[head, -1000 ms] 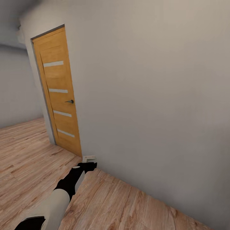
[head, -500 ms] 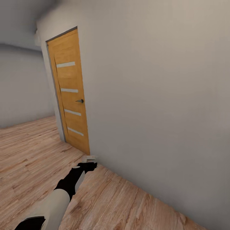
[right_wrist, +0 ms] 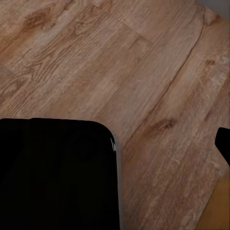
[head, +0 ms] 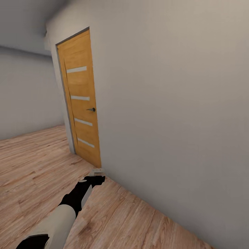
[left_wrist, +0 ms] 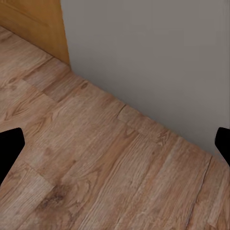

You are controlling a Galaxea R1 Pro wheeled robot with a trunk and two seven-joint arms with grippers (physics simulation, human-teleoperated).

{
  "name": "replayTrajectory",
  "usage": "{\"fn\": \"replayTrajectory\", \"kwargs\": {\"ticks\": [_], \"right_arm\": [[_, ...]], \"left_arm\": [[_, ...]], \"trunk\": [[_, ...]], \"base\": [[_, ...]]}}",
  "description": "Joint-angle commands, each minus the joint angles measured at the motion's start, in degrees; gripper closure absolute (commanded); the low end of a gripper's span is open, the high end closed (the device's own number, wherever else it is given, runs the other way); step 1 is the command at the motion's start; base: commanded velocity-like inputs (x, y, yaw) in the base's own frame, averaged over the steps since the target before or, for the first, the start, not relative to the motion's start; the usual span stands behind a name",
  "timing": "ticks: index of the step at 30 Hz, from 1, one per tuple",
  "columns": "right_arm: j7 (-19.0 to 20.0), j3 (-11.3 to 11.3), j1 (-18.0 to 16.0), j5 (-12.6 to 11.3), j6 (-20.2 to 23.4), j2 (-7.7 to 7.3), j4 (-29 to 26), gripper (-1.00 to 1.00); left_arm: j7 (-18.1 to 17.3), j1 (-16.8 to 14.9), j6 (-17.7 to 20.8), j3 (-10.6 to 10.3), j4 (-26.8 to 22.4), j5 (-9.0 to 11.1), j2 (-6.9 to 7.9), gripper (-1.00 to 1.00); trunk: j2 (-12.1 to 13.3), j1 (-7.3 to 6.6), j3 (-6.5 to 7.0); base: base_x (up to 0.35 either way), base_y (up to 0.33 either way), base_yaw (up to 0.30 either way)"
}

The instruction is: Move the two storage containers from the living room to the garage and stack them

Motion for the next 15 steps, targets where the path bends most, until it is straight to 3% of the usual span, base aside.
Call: {"fn": "replayTrajectory", "kwargs": {"ticks": [1, 5, 12, 15], "right_arm": [[-0.32, -0.02, -0.03, 0.27, -0.17, 0.01, 0.06, -1.00], [-0.32, -0.02, -0.03, 0.27, -0.17, 0.02, 0.06, -1.00], [-0.32, -0.02, -0.03, 0.27, -0.17, 0.03, 0.06, -1.00], [-0.34, -0.02, -0.03, 0.27, -0.17, 0.00, 0.06, -1.00]], "left_arm": [[-0.10, -0.02, 0.29, 0.38, -0.11, -0.58, -0.09, -1.00], [-0.10, -0.01, 0.29, 0.38, -0.08, -0.55, -0.07, -1.00], [-0.12, -0.01, 0.29, 0.38, -0.11, -0.53, -0.08, -1.00], [-0.12, -0.02, 0.29, 0.38, -0.11, -0.55, -0.06, -1.00]], "trunk": [[-0.03, 0.04, -0.05], [-0.03, 0.04, -0.05], [-0.03, 0.04, -0.05], [-0.03, 0.04, -0.05]], "base": [[0.321, 0.000, 0.001], [0.228, 0.000, 0.000], [0.030, 0.000, 0.000], [0.002, 0.000, 0.130]]}}
